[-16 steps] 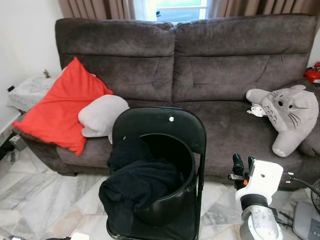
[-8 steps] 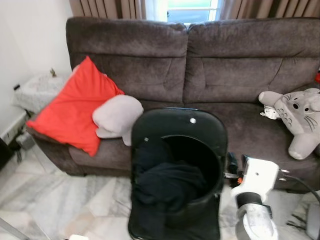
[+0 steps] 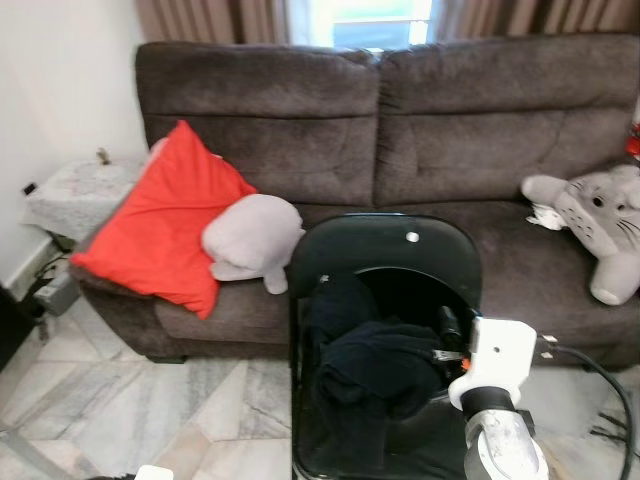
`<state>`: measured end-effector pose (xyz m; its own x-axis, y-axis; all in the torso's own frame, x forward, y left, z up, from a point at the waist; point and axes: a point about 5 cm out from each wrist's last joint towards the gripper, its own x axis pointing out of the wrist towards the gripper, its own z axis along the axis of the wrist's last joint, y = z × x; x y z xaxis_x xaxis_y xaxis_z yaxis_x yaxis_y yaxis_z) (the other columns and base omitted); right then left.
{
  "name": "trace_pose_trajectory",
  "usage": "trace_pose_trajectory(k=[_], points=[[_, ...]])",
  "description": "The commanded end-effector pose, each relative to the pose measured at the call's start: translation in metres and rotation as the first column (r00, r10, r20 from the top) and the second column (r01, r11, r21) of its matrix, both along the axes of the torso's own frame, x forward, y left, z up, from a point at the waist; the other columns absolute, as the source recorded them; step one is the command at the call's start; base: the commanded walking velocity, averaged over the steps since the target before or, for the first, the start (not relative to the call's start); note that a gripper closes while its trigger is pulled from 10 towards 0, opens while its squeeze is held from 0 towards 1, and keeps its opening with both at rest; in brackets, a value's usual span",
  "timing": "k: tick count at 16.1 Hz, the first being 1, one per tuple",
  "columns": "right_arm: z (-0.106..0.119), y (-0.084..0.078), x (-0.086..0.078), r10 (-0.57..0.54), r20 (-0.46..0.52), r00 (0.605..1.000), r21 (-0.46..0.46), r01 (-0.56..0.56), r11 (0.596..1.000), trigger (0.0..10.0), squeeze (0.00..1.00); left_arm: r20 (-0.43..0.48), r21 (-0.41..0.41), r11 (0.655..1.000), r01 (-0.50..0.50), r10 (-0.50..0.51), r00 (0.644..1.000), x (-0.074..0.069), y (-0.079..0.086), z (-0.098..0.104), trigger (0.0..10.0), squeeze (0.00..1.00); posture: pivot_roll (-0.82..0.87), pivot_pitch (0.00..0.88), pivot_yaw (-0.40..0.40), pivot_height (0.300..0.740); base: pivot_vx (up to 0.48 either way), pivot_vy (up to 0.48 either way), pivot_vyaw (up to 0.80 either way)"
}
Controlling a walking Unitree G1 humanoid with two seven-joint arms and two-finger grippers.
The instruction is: Hang hanger
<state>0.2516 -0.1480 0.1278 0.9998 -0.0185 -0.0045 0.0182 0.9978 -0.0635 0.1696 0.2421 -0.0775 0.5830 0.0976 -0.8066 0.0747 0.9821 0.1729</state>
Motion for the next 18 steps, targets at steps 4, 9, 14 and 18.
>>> trace_pose_trajectory(k=[4,9,14,18], points=[[-0.019,0.03,0.004,0.314,-0.145,0.938,-0.074,-0.327,0.942,10.0,0.0,-0.006,-0.009,1.0,0.004,-0.005,1.0,0.0,-0.004,-0.001,10.0,0.0,0.0,0.039,0.085,0.74,0.0,0.0,0.0],[-0.019,0.038,0.025,0.471,-0.167,0.866,-0.021,-0.481,0.877,10.0,0.62,-0.003,-0.016,1.0,0.003,-0.003,1.0,0.002,-0.006,-0.001,10.0,0.0,0.0,0.038,0.083,0.74,0.0,0.0,0.0],[-0.005,0.049,0.011,0.685,-0.187,0.704,0.032,-0.693,0.721,10.0,0.0,-0.009,-0.019,1.0,-0.005,0.005,1.0,0.0,-0.007,-0.002,10.0,0.0,0.0,0.05,0.069,0.74,0.0,0.0,0.0],[-0.027,0.043,0.0,0.701,-0.359,0.617,0.042,-0.739,0.672,10.0,0.0,-0.01,-0.024,1.0,-0.013,0.013,1.0,0.0,-0.009,-0.003,10.0,0.0,0.01,0.051,0.055,0.74,0.0,0.0,0.0]])
